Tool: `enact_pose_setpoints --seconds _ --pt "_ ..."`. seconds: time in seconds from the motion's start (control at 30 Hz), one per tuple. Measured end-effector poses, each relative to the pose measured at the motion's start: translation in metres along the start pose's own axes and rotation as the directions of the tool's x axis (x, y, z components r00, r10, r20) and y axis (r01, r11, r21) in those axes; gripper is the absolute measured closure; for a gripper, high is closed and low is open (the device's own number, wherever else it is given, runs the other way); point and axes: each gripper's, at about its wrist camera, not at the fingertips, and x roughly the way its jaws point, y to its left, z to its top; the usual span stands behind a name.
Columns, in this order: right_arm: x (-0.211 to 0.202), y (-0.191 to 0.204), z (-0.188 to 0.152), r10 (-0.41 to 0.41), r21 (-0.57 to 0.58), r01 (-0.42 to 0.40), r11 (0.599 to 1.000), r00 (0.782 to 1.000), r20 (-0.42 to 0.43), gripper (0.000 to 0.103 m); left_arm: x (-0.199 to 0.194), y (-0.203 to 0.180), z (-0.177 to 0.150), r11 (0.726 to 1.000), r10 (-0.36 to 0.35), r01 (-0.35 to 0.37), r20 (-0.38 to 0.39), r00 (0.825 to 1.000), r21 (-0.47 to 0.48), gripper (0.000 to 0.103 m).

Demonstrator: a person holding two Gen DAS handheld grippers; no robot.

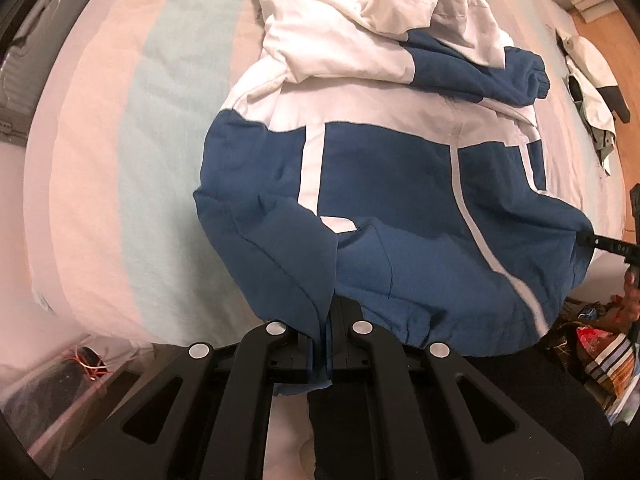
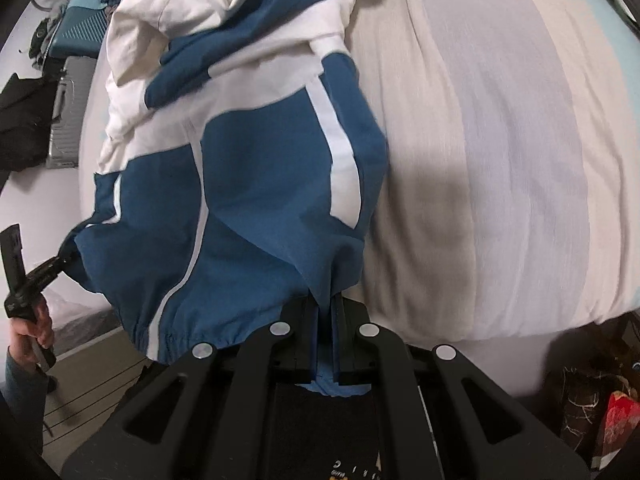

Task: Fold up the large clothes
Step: 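Lift the hem with both tools and carry it toward the folded hood, then lower the held hem over the hood and sleeves with both tools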

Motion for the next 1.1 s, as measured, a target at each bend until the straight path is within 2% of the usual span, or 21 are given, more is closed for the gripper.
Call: enact_pose_setpoints --seconds 0.13,0.5,0.73,1.1 --pt "-0.01 -0.003 0.013 0.015 -0.001 -0.015 1.0 1.0 -0.018 0.1 -0.007 0.001 0.011 1.0 -0.017 0.017 -0.017 1.0 -0.009 0.101" --pt "-0.043 0.0 0.046 0.054 0.056 -0.052 0.997 0.998 -0.038 0.1 -0.033 0.007 0.047 0.997 -0.052 0.055 -0.042 0.998 0.063 0.101" --pt "-0.07 0.018 0.067 -0.015 0.008 0.015 1.0 0.999 0.031 0.1 -0.046 0.012 0.077 0.988 -0.046 0.047 -0.013 0.999 0.144 0.101" --pt "-0.097 0.042 0.104 -0.072 -0.009 0.074 0.997 0.989 0.133 0.1 -0.055 0.02 0.121 0.982 -0.064 0.052 0.061 0.996 0.182 0.101"
